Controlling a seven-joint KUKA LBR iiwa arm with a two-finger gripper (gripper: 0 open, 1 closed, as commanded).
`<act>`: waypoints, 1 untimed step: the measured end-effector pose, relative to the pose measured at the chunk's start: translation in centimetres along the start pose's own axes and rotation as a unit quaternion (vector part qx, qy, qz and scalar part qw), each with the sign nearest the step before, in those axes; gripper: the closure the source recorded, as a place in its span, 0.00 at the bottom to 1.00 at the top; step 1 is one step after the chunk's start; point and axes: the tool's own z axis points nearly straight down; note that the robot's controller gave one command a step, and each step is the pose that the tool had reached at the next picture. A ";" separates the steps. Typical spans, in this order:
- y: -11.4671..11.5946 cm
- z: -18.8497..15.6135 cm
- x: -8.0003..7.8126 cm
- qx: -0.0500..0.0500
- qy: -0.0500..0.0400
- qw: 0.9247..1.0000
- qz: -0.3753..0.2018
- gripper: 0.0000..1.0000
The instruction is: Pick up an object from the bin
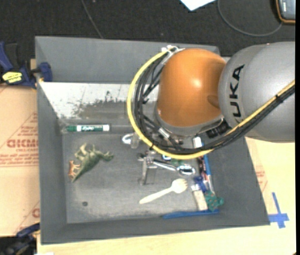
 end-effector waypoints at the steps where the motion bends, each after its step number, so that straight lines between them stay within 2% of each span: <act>1: -0.1 -0.5 -0.2 -0.001 -0.004 1.000 0.002 0.00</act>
Offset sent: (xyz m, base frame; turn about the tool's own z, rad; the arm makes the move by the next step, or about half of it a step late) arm 0.0544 0.0554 -0.1671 -0.2076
